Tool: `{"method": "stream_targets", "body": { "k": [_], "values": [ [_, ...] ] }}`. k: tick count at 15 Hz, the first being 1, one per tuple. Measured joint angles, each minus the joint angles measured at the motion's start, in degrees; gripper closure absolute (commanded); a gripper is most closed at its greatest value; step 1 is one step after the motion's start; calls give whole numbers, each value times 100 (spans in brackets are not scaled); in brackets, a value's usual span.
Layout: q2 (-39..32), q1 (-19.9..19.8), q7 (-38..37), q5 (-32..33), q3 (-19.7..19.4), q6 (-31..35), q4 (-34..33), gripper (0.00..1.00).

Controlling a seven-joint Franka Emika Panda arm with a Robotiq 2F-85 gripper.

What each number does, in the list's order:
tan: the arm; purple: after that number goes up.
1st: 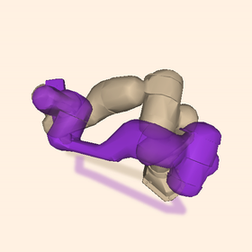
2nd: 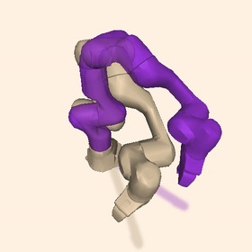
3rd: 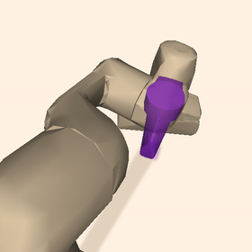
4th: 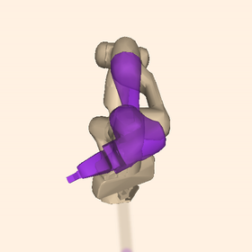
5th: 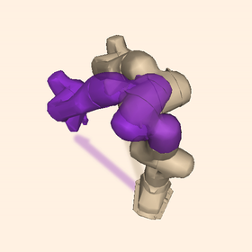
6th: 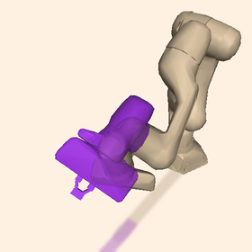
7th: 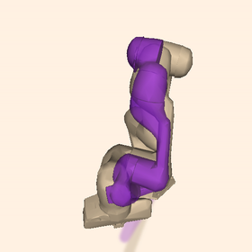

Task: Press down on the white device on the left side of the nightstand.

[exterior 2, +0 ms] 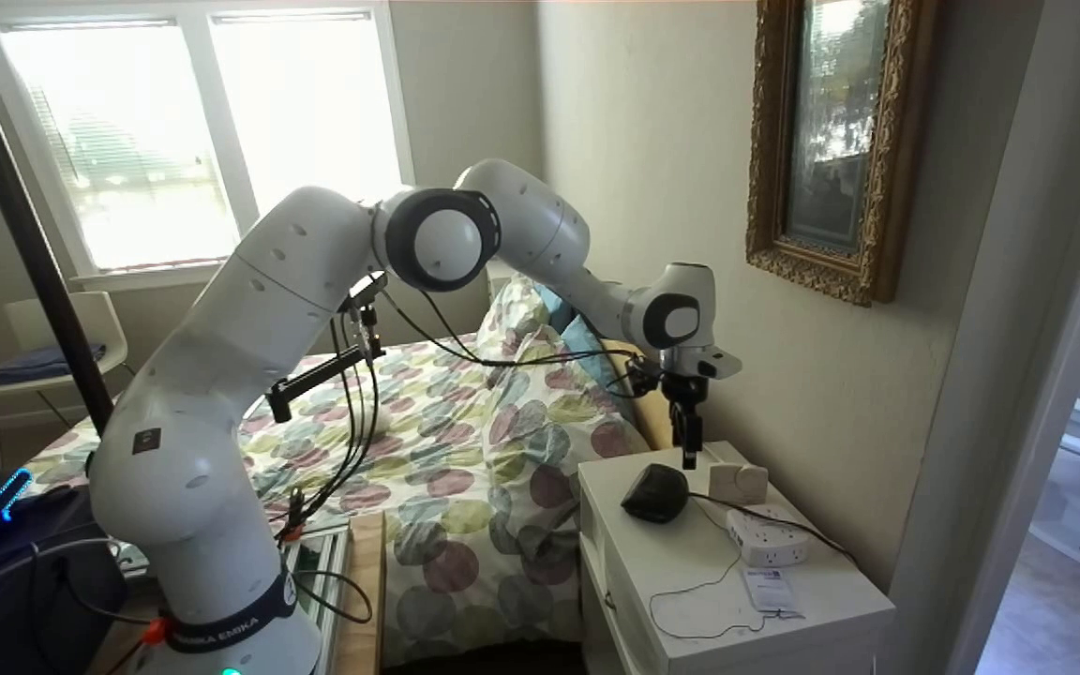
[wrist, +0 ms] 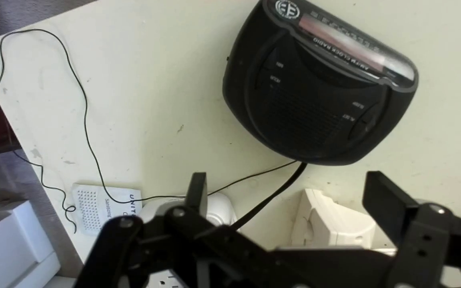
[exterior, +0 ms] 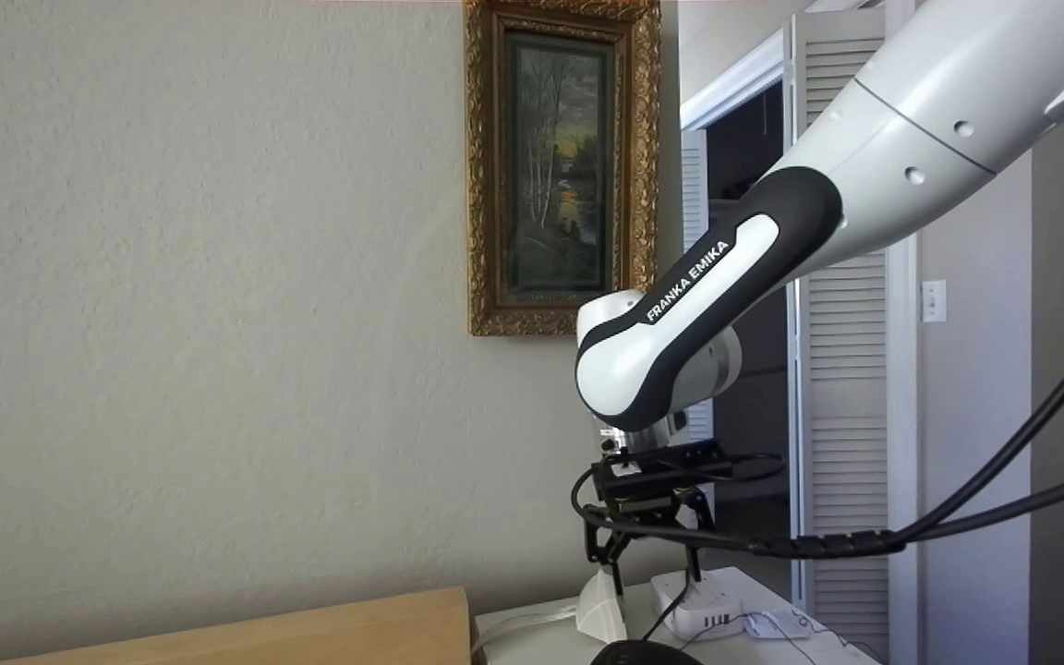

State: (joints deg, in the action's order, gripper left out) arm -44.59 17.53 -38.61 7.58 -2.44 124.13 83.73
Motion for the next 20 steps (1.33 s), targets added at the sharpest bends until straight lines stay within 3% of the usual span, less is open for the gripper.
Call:
{"method": "stream_targets", "body": {
  "k": [5,20],
  "values": [
    [-241,0,5,0,0,19,-269,0],
    [-1917,-36,-25,-37,-111,12,-2534,0]
  ]
}}
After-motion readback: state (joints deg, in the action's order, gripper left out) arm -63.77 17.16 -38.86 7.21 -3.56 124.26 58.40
